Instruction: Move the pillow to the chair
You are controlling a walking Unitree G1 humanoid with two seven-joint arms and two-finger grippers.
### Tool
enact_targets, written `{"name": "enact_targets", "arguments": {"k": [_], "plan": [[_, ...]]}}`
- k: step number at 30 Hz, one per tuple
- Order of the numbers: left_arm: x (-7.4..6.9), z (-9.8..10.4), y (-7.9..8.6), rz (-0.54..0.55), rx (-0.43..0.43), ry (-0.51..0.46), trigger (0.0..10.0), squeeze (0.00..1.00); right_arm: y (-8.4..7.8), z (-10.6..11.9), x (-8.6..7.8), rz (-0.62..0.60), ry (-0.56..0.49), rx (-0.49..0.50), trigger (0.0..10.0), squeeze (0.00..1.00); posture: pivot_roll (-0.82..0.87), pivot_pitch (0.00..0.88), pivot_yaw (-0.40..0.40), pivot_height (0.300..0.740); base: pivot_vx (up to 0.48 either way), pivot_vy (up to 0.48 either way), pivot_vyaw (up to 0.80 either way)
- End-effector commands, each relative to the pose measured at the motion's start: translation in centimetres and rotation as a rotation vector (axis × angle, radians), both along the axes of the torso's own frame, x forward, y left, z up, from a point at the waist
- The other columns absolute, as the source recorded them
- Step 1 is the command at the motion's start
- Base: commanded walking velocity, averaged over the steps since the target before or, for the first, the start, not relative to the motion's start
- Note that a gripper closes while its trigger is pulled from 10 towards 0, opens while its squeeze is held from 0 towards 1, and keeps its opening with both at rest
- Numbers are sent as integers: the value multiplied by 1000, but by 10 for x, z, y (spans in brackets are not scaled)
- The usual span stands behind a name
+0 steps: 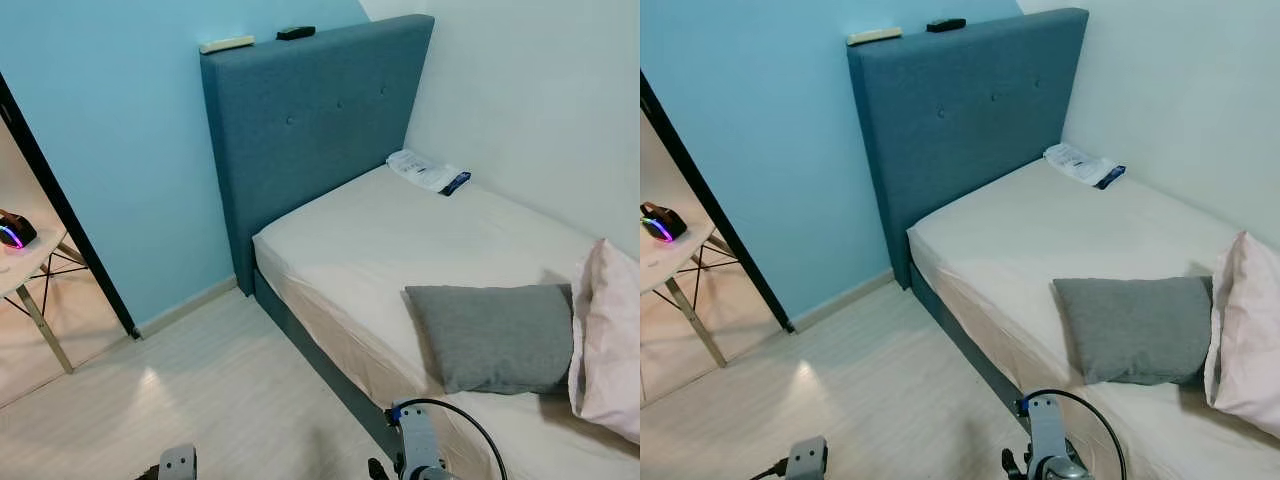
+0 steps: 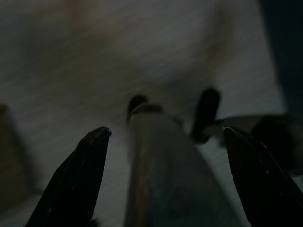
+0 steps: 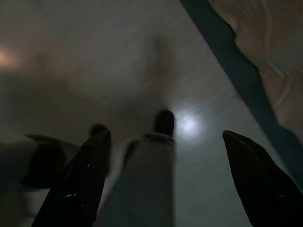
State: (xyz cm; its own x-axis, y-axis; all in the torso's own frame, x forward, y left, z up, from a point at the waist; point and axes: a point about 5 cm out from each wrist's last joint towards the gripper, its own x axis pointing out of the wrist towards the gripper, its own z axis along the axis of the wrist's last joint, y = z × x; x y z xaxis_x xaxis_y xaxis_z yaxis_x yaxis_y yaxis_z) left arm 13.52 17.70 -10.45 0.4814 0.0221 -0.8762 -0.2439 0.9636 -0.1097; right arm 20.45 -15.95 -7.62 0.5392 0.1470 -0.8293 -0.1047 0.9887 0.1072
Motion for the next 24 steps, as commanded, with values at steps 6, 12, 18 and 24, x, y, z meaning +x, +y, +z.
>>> {"name": "enact_targets", "arguments": {"k": [6, 12, 18, 24], "plan": [[-4, -1, -2, 2, -41, -10, 10000, 0, -4, -5, -11, -18, 34, 12, 10000, 0, -1, 58, -46, 740, 0, 0, -769], [-4, -1, -2, 2, -41, -10, 10000, 0, -4, -5, -11, -18, 34, 12, 10000, 0, -1, 58, -46, 740, 0, 0, -769], [1, 1, -3, 4, -72, -37, 10000, 0, -3, -7, -13, -3, 40, 0, 10000, 0, 4, 57, -42, 740, 0, 0, -632], [3, 2, -4, 4, -73, -50, 10000, 0, -2, -8, -16, 34, 52, -18, 10000, 0, 13, 67, -54, 740, 0, 0, 0]]}}
